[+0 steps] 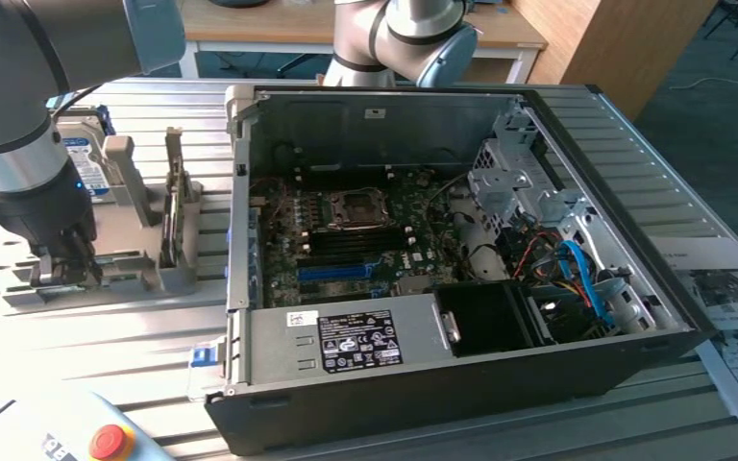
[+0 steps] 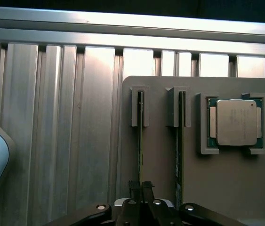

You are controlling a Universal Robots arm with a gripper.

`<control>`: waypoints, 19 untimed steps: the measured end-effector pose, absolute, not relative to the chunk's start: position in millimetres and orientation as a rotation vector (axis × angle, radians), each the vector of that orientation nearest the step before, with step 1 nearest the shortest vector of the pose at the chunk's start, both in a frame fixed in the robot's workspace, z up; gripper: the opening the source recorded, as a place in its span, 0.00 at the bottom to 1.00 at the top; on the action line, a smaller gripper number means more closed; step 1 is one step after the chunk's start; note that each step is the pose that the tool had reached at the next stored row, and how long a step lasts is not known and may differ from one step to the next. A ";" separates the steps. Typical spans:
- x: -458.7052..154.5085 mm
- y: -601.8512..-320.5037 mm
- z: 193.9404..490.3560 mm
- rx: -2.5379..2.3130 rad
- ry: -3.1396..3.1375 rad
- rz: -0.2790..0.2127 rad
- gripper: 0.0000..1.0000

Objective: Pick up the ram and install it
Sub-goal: 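Pick up the ram and move it above insertion slot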

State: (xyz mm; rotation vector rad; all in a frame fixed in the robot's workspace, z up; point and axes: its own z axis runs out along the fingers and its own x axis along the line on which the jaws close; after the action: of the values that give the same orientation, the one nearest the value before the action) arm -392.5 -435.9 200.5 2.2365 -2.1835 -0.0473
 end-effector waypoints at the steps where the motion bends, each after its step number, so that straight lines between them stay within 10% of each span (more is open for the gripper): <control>1: -392.5 -435.9 200.5 2.236 -2.184 -0.047 0.12; 19: -392.5 -435.9 202.1 2.236 -2.184 -0.047 0.12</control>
State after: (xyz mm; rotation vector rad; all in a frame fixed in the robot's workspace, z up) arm -392.5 -435.9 202.1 2.2360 -2.1839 -0.0473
